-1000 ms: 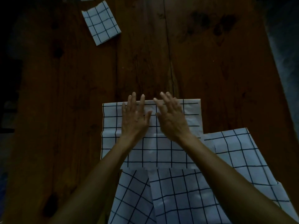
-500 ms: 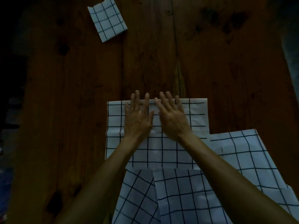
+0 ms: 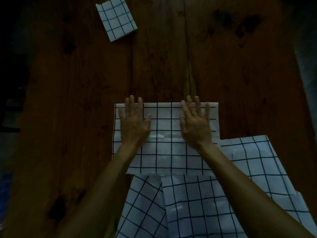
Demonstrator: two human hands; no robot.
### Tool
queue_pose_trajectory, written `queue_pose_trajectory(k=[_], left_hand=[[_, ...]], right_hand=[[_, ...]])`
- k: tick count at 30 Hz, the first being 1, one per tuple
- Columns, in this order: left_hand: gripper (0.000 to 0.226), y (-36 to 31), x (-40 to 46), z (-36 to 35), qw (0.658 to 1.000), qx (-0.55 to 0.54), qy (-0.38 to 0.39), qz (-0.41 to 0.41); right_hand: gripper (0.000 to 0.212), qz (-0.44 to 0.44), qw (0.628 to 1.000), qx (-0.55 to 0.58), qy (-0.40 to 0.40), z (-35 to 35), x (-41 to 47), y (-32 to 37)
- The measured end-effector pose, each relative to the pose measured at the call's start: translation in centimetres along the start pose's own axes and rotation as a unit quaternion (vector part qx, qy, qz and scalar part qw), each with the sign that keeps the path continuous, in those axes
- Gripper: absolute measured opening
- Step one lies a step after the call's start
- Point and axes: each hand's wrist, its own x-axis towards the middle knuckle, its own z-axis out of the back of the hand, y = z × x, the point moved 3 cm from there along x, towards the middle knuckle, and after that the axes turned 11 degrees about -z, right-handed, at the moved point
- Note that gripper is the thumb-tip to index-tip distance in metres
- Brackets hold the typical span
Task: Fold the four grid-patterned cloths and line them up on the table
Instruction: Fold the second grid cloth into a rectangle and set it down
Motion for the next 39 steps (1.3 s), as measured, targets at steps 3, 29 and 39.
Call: queue_pose_trajectory(k=[3,29,39], left_hand=[[0.06,-3.1,0.5,-1.2,0.997,-0.026,0.032,-0.061],[0.072,4.9,-1.5,-0.5,0.997,-0.017,0.077,0.026],[0.06,0.0,0.8,0.5,1.0,0.005,0.011,-0.028]], right_hand=[[0.059,0.084,0.994,0.034,0.062,-1.7,0.0,5.2],[0.065,-0.045,0.998,0.015,0.041,-0.4,0.0,-3.9],[0.058,0.035,0.999,0.036,0.001,-0.2,-0.1,-0.5]])
